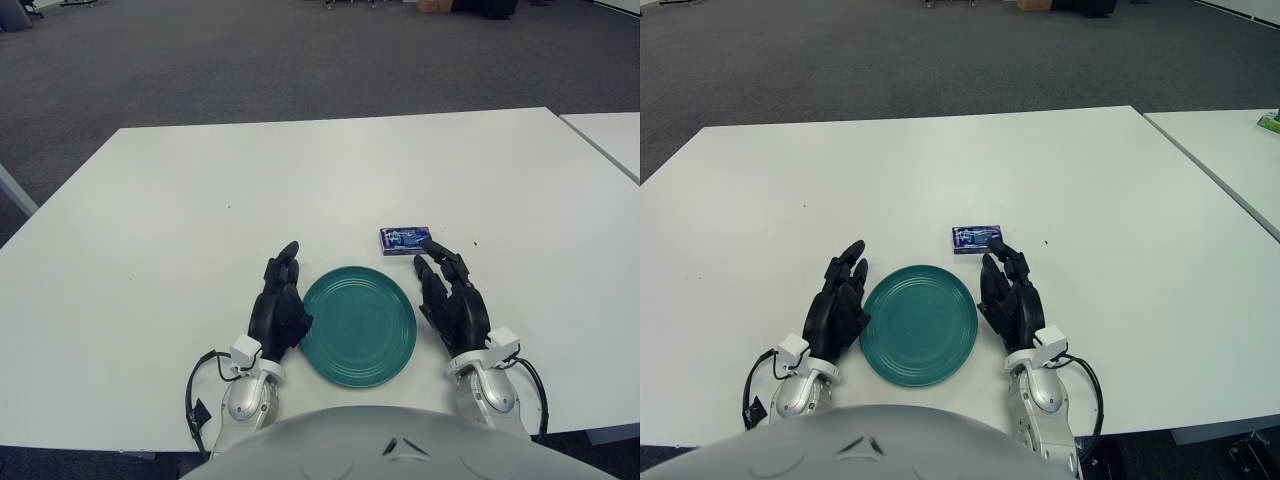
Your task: Put the gum into the plate.
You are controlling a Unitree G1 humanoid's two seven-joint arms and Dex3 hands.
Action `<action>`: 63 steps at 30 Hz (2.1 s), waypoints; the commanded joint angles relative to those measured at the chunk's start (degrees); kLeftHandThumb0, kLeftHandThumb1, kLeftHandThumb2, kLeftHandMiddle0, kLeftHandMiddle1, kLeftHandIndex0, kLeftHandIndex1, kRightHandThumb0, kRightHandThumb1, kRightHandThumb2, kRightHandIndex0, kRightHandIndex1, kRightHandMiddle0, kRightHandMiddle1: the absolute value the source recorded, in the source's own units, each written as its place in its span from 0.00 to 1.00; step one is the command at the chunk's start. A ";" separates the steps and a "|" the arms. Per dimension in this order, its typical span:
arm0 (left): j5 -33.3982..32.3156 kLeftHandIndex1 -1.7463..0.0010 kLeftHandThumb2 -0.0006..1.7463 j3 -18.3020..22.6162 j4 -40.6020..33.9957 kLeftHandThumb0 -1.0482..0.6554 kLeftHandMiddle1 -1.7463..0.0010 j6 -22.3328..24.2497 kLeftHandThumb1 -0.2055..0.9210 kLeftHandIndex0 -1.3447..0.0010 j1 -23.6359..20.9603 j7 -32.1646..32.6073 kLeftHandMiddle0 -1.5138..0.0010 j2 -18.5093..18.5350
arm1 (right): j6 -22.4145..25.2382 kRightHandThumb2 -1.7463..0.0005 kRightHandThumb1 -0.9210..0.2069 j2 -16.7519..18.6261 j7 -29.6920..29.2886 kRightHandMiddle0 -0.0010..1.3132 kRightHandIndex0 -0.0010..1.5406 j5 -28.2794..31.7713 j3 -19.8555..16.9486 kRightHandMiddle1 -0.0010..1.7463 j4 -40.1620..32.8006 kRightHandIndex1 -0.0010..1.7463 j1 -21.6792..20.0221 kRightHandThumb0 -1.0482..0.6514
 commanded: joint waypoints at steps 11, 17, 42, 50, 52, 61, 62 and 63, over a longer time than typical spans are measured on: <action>0.26 0.69 0.60 -0.31 0.49 0.00 1.00 0.20 1.00 1.00 -0.31 0.06 0.88 0.23 | 0.68 0.67 0.00 -0.35 -0.44 0.00 0.14 -1.50 -0.23 0.39 0.18 0.01 0.61 0.14; 0.57 0.70 0.60 -0.41 0.18 0.00 1.00 0.73 1.00 1.00 -0.28 0.20 0.89 0.31 | 0.62 0.68 0.00 0.19 0.19 0.00 0.15 0.60 -0.53 0.42 0.49 0.01 0.52 0.15; 0.82 0.67 0.59 -0.98 4.44 0.00 1.00 -1.65 1.00 1.00 -3.25 1.11 0.88 -2.11 | 18.66 0.74 0.00 -25.92 10.02 0.00 0.19 -58.91 -1.48 0.35 -19.03 0.01 -19.52 0.12; 0.79 0.64 0.59 -1.39 4.94 0.00 0.99 -1.78 1.00 1.00 -3.41 2.04 0.86 -3.72 | 21.18 0.74 0.00 -27.37 23.20 0.00 0.16 -71.93 4.56 0.32 -18.29 0.00 -29.20 0.12; 0.94 0.64 0.59 -1.53 4.96 0.00 0.99 -1.78 1.00 1.00 -3.37 2.29 0.85 -3.87 | 20.60 0.73 0.00 -28.00 25.32 0.00 0.16 -73.57 5.53 0.31 -17.40 0.00 -30.89 0.13; 1.83 0.60 0.58 -2.66 4.54 0.00 0.99 -1.97 1.00 1.00 -3.03 3.29 0.83 -2.92 | 17.47 0.72 0.00 -29.29 28.36 0.00 0.15 -75.97 9.70 0.28 -10.28 0.00 -35.22 0.14; 1.78 0.60 0.58 -2.78 4.47 0.00 0.99 -1.98 1.00 1.00 -2.99 3.31 0.83 -2.85 | 16.81 0.72 0.00 -29.40 27.73 0.00 0.15 -75.26 10.01 0.28 -8.70 0.00 -35.63 0.14; 1.73 0.60 0.58 -2.87 4.42 0.00 0.99 -1.99 1.00 1.00 -2.96 3.33 0.83 -2.79 | 16.35 0.72 0.00 -29.50 27.27 0.00 0.15 -74.74 10.21 0.28 -7.61 0.00 -35.93 0.13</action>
